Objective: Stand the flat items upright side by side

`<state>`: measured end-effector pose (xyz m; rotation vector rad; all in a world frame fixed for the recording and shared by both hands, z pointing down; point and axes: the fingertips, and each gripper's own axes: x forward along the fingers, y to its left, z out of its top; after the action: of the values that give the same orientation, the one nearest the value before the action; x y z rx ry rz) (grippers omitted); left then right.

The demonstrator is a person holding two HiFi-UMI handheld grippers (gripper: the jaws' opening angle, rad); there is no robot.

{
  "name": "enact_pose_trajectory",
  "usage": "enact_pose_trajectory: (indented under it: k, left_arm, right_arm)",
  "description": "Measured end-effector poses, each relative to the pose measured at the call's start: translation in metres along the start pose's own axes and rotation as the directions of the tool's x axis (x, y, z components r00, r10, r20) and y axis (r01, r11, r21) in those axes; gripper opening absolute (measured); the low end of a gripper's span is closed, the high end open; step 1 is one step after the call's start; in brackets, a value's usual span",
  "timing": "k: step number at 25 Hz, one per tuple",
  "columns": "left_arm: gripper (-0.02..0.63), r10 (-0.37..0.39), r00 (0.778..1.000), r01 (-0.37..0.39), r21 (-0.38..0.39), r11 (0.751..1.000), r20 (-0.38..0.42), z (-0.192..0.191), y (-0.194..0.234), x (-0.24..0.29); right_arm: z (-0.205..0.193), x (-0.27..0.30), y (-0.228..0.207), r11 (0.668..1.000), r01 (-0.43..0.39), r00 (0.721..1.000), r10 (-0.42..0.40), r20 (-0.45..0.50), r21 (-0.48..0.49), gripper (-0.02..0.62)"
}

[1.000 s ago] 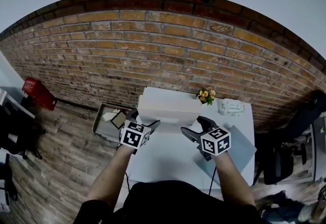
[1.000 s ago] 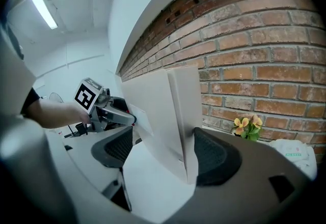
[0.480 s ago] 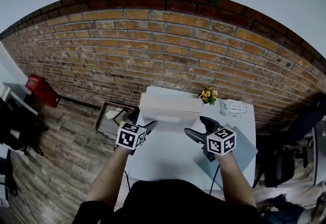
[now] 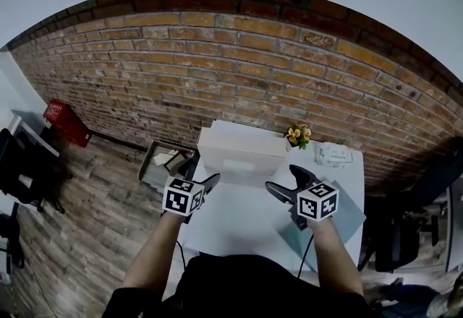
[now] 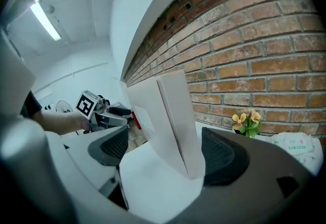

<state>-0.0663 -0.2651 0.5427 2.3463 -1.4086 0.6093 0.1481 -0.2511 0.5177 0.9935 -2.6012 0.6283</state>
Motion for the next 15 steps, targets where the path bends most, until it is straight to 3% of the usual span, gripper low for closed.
enact_pose_trajectory:
  k: [8, 15]
  left_arm:
    - [0.446, 0.063, 0.995, -0.060, -0.039, 0.997, 0.080, 0.014, -0.035, -0.027]
    - [0.445, -0.055, 0.995, 0.056, -0.014, 0.998, 0.086, 0.010, -0.102, -0.015]
  right_arm:
    - [-0.014, -0.029, -0.009, 0.999, -0.004, 1.000, 0.003, 0.021, 0.032, 0.459]
    - [-0.037, -0.066, -0.021, 0.996, 0.051, 0.998, -0.054, 0.035, 0.072, 0.459]
